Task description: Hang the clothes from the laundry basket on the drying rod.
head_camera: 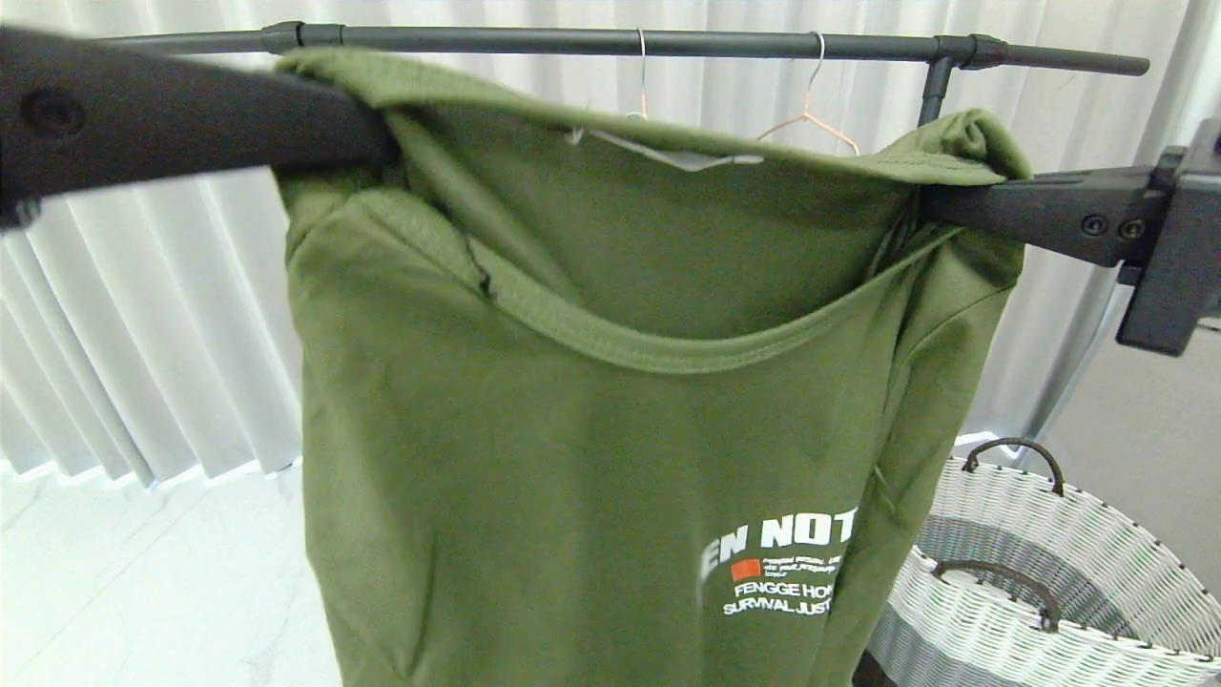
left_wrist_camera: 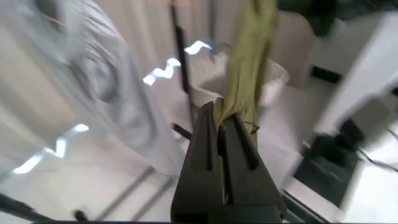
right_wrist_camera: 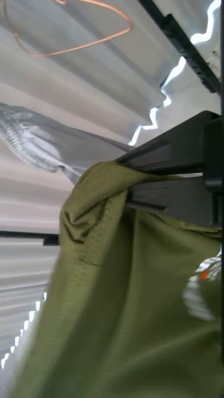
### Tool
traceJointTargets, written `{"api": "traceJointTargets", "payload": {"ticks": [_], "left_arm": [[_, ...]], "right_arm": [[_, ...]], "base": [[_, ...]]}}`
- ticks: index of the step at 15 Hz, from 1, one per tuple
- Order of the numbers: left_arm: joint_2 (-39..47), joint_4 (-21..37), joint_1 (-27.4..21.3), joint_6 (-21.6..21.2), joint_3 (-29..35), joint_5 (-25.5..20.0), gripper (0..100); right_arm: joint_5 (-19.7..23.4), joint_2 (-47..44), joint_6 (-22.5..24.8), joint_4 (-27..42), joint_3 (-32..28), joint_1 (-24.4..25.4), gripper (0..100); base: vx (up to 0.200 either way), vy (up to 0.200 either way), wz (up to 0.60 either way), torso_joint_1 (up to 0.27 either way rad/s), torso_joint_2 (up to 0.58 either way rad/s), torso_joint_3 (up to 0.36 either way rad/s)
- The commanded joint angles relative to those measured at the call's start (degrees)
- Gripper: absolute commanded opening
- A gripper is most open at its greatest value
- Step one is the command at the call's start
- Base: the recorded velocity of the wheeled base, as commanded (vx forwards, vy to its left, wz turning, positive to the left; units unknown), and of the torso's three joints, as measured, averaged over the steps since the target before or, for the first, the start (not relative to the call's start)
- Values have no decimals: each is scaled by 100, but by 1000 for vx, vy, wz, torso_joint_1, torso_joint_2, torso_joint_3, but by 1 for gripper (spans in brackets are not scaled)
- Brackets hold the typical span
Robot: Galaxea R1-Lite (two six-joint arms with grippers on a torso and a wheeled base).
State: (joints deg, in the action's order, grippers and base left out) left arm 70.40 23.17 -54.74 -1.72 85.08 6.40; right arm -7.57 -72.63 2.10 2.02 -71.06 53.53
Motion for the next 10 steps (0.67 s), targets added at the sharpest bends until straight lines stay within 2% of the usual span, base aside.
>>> {"api": "traceJointTargets", "payload": {"ticks": [1,2,10], "left_arm": [[343,-806,446,-109,-105,37,0],[404,-981,446,-118,-149,98,0],[360,-981,429,-215,-299,195,0]], "right_arm": [[1,214,1,202,39,-27,0],[-8,258,-8,290,48,-27,0],[-8,249,-34,299,57,-27,0]], "base": [[0,0,0,0,0,0],[0,0,0,0,0,0],[0,0,0,0,0,0]]}}
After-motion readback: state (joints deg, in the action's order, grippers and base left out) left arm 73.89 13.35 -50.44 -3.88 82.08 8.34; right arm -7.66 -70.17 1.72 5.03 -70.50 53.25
